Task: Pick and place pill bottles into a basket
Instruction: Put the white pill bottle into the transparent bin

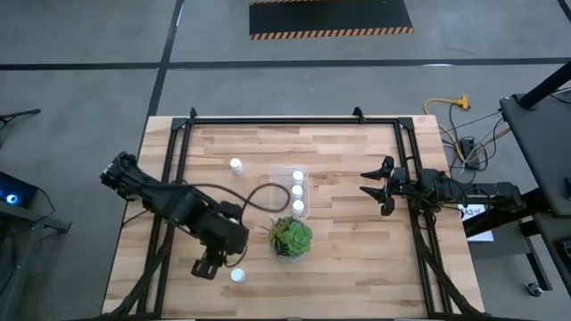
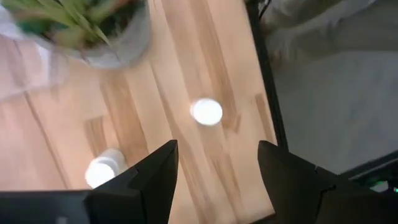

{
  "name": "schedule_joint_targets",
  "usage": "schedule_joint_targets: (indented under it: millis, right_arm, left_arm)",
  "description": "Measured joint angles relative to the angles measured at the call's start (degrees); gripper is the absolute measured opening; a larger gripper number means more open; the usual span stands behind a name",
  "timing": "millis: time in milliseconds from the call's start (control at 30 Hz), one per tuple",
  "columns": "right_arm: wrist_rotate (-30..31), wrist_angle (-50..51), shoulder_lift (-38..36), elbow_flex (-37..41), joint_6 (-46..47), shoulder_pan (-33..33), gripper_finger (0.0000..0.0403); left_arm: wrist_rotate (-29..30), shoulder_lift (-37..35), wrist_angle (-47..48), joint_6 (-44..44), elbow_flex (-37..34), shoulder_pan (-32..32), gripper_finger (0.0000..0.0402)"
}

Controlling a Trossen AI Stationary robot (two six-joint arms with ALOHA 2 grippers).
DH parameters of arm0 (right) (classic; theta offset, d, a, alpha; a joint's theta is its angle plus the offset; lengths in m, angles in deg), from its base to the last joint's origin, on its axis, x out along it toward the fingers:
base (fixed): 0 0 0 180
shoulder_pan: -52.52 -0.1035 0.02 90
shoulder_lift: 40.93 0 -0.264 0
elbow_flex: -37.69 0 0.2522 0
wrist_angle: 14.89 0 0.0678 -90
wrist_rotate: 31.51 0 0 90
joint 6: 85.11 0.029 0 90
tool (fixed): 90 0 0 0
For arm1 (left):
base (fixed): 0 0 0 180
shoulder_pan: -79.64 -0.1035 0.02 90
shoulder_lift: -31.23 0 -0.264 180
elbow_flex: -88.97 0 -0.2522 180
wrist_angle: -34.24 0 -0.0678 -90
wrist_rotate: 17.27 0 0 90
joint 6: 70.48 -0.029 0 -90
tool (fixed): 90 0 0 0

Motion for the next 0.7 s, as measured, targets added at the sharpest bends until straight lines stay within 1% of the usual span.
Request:
schedule_joint_targets:
  millis: [333, 433, 533, 700]
  right_arm:
    - [0.00, 0.00, 0.00, 0.00, -0.01, 0.01, 0.0210]
    - [0.01, -0.02, 0.00, 0.00, -0.01, 0.02, 0.0210]
    - [0.02, -0.02, 0.00, 0.00, -0.01, 0.02, 0.0210]
    - [0.00, -0.02, 0.00, 0.00, -0.01, 0.00, 0.0210]
  left_arm:
    - [-0.28, 3.83, -1.74, 8.04, -7.02, 0.22, 0.0203]
    - [-1.47, 5.65, -1.81, 12.57, -7.57, 0.27, 0.0203]
    - [-2.24, 7.47, -3.58, 13.81, -7.76, 0.31, 0.0203]
    - [-1.76, 7.15, -8.17, 18.09, -7.69, 0.38, 0.0203]
